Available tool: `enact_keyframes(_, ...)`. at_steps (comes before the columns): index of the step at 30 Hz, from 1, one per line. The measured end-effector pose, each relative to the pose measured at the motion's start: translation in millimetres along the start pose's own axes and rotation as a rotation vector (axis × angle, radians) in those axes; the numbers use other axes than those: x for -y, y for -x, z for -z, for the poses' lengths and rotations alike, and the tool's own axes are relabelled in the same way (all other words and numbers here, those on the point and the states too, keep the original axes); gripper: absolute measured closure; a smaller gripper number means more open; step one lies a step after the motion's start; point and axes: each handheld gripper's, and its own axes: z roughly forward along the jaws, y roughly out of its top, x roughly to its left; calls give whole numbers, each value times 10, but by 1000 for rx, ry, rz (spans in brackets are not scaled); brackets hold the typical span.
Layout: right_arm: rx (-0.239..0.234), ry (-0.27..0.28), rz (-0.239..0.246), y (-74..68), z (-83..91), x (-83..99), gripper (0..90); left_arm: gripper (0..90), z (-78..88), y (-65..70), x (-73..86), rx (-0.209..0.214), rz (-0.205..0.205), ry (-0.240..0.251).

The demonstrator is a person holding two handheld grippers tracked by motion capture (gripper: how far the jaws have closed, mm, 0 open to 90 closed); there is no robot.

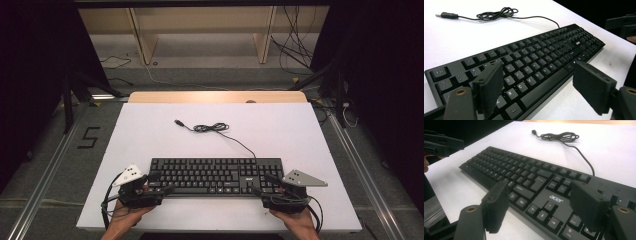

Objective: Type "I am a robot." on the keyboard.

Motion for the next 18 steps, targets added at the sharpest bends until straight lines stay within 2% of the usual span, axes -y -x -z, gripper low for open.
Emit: enact_keyframes(18,-12,-5,6,-43,-61,-27,330,242,-2,-8,-1,-3,3,0)
